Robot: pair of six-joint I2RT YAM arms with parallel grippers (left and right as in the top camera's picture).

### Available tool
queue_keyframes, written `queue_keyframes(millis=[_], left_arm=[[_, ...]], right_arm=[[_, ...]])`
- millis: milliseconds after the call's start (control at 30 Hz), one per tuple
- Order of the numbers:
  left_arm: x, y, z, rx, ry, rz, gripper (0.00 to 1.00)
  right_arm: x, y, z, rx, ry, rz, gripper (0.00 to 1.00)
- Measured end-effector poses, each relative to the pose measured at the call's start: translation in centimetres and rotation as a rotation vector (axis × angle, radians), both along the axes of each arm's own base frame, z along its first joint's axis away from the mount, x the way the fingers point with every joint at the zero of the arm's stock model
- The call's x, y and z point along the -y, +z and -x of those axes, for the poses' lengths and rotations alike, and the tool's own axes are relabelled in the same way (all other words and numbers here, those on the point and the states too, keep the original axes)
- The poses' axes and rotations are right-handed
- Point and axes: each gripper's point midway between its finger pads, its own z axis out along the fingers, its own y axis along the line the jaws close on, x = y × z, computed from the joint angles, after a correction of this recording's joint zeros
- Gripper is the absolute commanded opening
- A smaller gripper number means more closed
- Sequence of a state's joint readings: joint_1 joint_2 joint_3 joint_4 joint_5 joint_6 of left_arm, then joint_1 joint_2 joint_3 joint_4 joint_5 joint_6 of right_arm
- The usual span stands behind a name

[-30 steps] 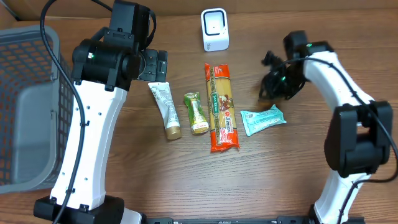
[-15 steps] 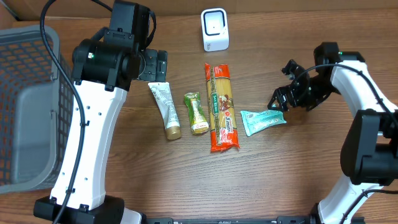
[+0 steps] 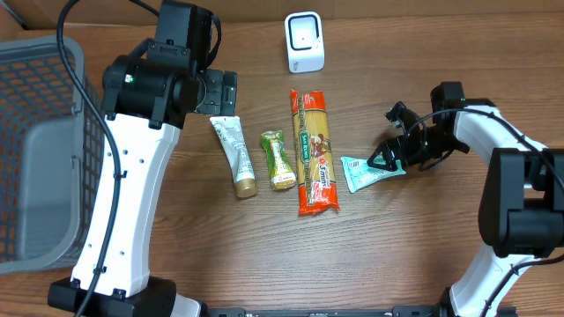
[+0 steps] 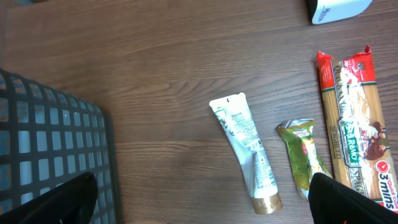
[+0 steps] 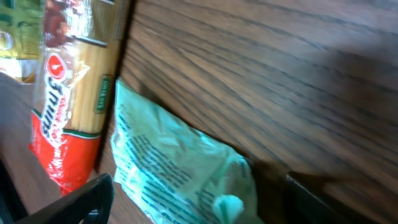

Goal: Scan the item barcode
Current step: 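Lift the wipes pack with right gripper toward the white scanner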

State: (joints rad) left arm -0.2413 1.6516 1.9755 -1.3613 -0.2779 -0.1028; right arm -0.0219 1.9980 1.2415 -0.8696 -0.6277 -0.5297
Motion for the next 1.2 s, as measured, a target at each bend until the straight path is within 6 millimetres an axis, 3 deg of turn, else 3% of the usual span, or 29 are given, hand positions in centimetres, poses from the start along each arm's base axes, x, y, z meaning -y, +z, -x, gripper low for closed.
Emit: queue_keyframes(millis=[33,167,267,400,567,733,867,1067,1200], left_arm=[[0.0,0.0,0.0,0.0,0.0,0.0,1.0],[0.0,0.0,0.0,0.0,-0.002,-0.001,1.0],[0.0,0.0,0.0,0.0,-0.002,-0.001,1.0],[0.0,0.0,0.0,0.0,-0.002,-0.001,1.0],[0.0,0.0,0.0,0.0,-0.002,-0.001,1.0],[0.0,0.0,0.0,0.0,-0.002,-0.001,1.0],[0.0,0.0,0.0,0.0,-0.002,-0.001,1.0],[0.0,0.0,0.0,0.0,-0.002,-0.001,1.0],[0.0,0.0,0.0,0.0,-0.002,-0.001,0.99]], right_arm=[[-0.1,-0.1,-0.1,0.009,-0.007,-0.009,0.71],[-0.3,-0.8,-0.2,0.017,-0.062,-0.034,0.35],[-0.6,-1.5,0.6,-0.027,-0.101,-0.056,0.15],[-0.9,-1.5,1.3,-0.087,-0.146,-0.081,0.04],[-1.2,-1.3,1.8,-0.153,-0.194,-0.106,0.04],[-1.2,-0.7,3.5,-0.299,-0.241,-0.166,0.04],[-0.7,0.7,3.3,-0.367,-0.276,-0.183,0.04],[-0.3,5.0,0.7,-0.272,-0.266,-0.169,0.04],[-0.4,10.5,-0.5,-0.056,-0.232,-0.129,0.04]])
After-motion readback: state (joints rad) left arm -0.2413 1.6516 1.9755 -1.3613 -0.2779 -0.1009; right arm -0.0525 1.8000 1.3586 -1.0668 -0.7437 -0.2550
